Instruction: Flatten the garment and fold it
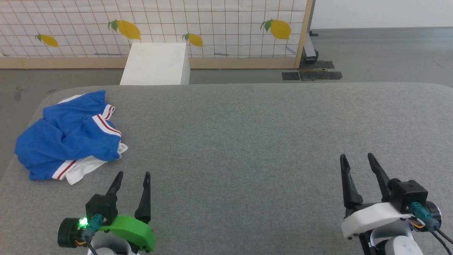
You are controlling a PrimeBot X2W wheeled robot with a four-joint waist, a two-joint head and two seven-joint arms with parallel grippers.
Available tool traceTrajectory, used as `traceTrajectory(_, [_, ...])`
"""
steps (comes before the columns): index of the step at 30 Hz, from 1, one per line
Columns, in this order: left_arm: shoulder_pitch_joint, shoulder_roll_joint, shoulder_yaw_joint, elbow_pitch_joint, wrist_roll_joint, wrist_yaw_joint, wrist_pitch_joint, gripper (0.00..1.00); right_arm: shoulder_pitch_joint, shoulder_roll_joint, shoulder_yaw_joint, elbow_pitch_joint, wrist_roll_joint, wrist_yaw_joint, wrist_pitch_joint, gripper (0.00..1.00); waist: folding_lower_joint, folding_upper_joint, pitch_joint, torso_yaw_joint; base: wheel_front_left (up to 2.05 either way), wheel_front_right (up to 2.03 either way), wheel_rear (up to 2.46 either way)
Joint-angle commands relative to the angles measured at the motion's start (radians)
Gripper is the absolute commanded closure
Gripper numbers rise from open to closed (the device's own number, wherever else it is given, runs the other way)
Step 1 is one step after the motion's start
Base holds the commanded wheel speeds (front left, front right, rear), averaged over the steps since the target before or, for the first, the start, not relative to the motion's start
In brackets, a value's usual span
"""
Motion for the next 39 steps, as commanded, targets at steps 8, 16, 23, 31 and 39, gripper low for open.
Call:
traceTrajectory(8, [0.004,0.004,-0.002,-0.002,-0.016,0.009,-0.009,0.00,-0.005,0.000,0.004,-0.004,0.002,0.006,0.000,0.00,0.0000,0.0000,-0.010,0.032,0.00,0.00,0.00])
traceTrajectory(16, [0.006,0.006,-0.001,-0.006,-0.028,0.018,-0.009,0.00,0.005,0.000,0.017,-0.007,0.001,0.006,0.010,0.00,0.0000,0.0000,-0.025,0.118,0.00,0.00,0.00])
traceTrajectory(23, [0.020,0.009,0.006,-0.018,-0.040,0.030,-0.009,0.00,0.013,0.000,0.031,-0.004,0.007,0.006,0.015,0.00,0.0000,0.0000,-0.041,0.210,0.00,0.00,0.00])
traceTrajectory(31, [0.033,0.014,0.007,-0.037,-0.049,0.040,-0.002,0.00,0.028,0.000,0.050,-0.004,0.018,0.006,0.020,0.00,0.0000,0.0000,-0.050,0.319,0.00,0.00,0.00])
traceTrajectory(39, [0.040,0.017,0.004,-0.050,-0.060,0.046,0.003,0.00,0.026,0.000,0.063,0.003,0.026,0.006,0.021,0.00,0.0000,0.0000,-0.047,0.401,0.00,0.00,0.00])
